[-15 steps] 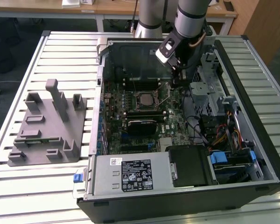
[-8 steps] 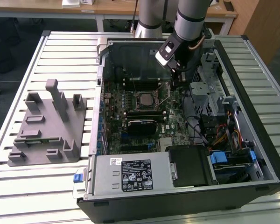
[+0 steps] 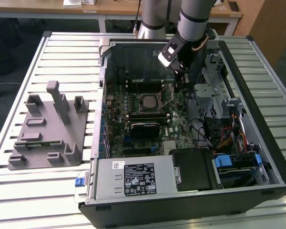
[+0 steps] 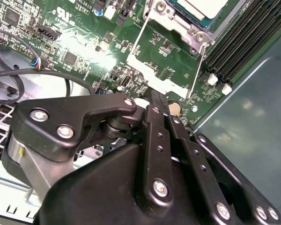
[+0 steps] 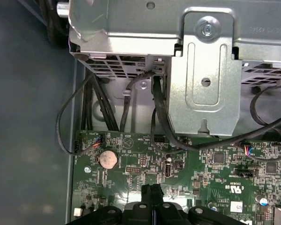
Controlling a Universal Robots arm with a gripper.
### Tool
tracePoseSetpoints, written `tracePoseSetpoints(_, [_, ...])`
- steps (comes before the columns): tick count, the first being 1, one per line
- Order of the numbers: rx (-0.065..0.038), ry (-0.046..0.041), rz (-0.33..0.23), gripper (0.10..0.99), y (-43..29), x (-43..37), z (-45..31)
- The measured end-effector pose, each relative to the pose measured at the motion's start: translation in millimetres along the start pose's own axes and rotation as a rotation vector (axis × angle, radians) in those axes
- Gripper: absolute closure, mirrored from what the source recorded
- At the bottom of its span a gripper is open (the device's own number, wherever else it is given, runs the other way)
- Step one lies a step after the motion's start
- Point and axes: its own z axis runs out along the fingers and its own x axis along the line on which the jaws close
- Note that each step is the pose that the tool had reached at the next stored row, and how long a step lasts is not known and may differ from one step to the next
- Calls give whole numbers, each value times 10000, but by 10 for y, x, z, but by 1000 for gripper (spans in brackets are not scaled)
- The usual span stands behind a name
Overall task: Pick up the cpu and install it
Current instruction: 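Close the cpu cover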
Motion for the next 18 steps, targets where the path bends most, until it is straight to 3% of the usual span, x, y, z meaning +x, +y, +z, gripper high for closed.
tracePoseSetpoints(18, [2,2,0,973,-177,8,-29])
